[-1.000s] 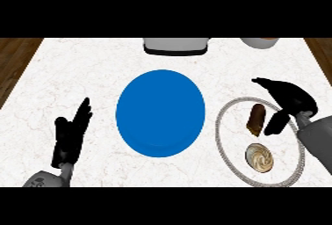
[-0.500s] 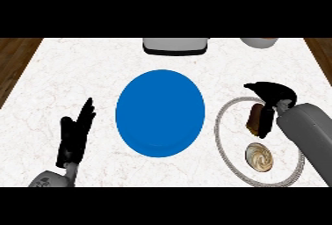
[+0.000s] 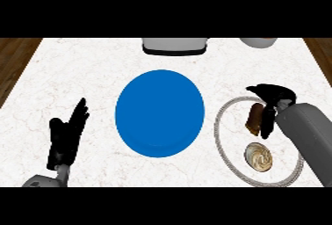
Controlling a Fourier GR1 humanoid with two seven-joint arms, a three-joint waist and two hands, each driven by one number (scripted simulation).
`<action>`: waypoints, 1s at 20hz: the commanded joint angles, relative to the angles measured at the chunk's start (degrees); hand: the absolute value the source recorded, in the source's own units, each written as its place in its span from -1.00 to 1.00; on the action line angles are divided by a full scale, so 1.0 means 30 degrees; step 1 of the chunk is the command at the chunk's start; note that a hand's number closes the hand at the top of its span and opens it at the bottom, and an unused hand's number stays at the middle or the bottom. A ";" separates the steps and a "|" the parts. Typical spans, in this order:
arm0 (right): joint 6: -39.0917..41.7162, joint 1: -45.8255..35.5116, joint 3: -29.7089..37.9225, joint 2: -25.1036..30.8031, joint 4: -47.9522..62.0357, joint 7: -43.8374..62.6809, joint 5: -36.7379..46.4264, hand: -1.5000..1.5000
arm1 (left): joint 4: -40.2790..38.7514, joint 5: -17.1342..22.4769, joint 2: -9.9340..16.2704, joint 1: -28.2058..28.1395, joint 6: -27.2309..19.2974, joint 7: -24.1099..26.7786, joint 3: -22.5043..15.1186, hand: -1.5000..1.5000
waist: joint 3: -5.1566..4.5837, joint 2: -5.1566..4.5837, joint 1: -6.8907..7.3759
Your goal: Pick the sweet potato from the placemat and place it in the plate
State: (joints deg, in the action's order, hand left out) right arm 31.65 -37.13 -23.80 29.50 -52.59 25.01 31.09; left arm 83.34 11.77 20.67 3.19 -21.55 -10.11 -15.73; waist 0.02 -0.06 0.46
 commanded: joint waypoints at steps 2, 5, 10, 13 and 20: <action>-0.1126 -0.0617 0.0515 -0.1879 0.2807 -0.0846 0.1810 -1.00 | -0.0007 -0.0952 -0.0793 0.0475 -0.0076 -0.1009 0.0113 0.00 | 0.0001 -0.0021 0.0034; -0.0671 0.0650 0.0892 -0.0884 0.1947 -0.1901 0.2356 -1.00 | -0.0543 -0.0713 -0.0744 0.0734 0.0983 -0.0563 0.1155 0.00 | -0.0005 -0.0001 -0.0091; -0.1676 0.1077 0.1318 -0.1918 0.2562 -0.2342 0.3472 -1.00 | -0.0801 -0.1079 -0.0767 0.0670 0.1667 -0.0424 0.1847 0.00 | -0.0002 -0.0009 -0.0044; -0.0848 0.0441 0.2126 -0.1908 0.3337 -0.2593 0.3922 -1.00 | -0.1548 -0.1591 -0.1598 0.0668 0.1720 0.0144 0.2032 0.00 | -0.0004 -0.0016 -0.0028; -0.2705 0.1149 0.1512 -0.2003 0.4092 -0.5048 0.5994 1.00 | -0.0351 -0.2628 -0.2163 0.0180 0.1435 -0.0873 0.1630 0.00 | 0.0005 -0.0018 -0.0002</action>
State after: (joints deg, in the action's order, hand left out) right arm 28.17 -35.57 -17.94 24.77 -42.71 13.86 45.46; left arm 81.94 5.72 15.07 2.95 -16.59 -10.72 -10.62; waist -0.20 0.17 0.46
